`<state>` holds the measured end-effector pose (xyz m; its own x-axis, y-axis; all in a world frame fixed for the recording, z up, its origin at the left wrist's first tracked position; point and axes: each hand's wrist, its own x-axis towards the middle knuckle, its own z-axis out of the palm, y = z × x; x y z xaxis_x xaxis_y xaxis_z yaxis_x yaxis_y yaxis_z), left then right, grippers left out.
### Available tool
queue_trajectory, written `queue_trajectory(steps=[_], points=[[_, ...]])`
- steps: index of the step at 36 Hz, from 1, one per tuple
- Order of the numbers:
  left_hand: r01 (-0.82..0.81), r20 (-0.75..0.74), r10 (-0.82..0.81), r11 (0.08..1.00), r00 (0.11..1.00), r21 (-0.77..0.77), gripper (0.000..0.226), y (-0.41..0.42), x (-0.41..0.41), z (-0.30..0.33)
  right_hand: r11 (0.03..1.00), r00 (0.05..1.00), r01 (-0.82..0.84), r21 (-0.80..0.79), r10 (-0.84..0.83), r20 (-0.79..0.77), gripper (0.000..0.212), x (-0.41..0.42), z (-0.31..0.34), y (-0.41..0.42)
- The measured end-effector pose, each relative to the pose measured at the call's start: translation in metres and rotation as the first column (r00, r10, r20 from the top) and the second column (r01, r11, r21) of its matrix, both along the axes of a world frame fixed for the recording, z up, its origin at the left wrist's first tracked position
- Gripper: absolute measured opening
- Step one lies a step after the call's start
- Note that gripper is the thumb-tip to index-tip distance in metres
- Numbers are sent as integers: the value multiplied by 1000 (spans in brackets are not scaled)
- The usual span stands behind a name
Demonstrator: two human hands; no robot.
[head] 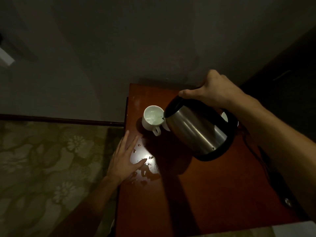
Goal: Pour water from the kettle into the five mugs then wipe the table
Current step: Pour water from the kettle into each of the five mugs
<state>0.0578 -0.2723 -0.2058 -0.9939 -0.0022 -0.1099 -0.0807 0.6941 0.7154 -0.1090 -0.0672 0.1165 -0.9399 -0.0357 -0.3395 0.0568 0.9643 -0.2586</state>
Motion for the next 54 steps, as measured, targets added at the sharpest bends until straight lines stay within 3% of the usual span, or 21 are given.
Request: queue_trajectory(steps=[7, 13, 23, 54], points=[[4, 10, -4, 1000, 1000, -22, 103, 0, -1, 2, 1000, 1000, -4, -20, 4, 12, 80, 1, 5, -3], [10, 22, -9, 1000, 1000, -18, 104, -1, -1, -1, 1000, 999, 21, -14, -20, 28, 67, 5, 10, -7], [6, 19, -6, 1000, 1000, -17, 104, 0, -1, 0, 1000, 999, -1, -22, 1, 32, 67, 1, 11, -6], [8, 9, -8, 1000, 1000, -14, 102, 0, -1, 0, 999, 999, -43, -10, 43, 21, 81, -12, -5, 0]])
